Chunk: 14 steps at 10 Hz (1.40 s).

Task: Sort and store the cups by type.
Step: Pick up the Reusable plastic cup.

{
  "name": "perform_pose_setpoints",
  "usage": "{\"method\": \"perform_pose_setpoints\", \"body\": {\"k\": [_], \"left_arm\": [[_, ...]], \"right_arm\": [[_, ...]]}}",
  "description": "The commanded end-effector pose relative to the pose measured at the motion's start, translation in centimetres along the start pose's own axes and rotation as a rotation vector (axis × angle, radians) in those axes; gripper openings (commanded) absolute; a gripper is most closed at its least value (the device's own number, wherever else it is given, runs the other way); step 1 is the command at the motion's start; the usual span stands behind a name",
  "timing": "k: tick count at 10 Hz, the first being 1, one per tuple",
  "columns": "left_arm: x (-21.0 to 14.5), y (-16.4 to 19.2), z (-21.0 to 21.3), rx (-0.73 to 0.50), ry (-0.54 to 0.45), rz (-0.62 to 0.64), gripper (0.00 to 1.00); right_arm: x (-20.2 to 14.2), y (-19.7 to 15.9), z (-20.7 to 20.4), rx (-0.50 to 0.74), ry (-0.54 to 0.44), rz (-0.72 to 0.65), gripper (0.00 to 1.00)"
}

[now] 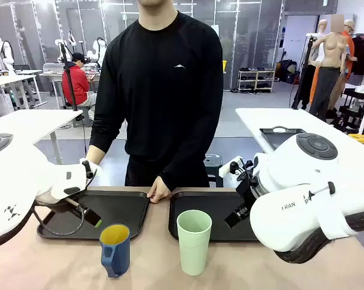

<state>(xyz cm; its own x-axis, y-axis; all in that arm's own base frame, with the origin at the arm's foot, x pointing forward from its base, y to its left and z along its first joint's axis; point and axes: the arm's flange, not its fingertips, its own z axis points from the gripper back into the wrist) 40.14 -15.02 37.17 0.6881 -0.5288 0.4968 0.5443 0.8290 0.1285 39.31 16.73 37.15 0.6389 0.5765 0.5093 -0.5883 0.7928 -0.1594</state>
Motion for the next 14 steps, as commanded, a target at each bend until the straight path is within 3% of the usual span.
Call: {"method": "perform_pose_setpoints", "body": {"k": [1, 14], "left_arm": [[0.01, -0.02, 0.00, 0.000, 0.000, 0.000, 1.00], [0.01, -0.02, 0.00, 0.000, 0.000, 0.000, 1.00]], "right_arm": [[0.00, 0.00, 0.00, 0.000, 0.000, 0.000, 1.00], [0.00, 0.00, 0.00, 0.000, 0.000, 0.000, 1.00]]}}
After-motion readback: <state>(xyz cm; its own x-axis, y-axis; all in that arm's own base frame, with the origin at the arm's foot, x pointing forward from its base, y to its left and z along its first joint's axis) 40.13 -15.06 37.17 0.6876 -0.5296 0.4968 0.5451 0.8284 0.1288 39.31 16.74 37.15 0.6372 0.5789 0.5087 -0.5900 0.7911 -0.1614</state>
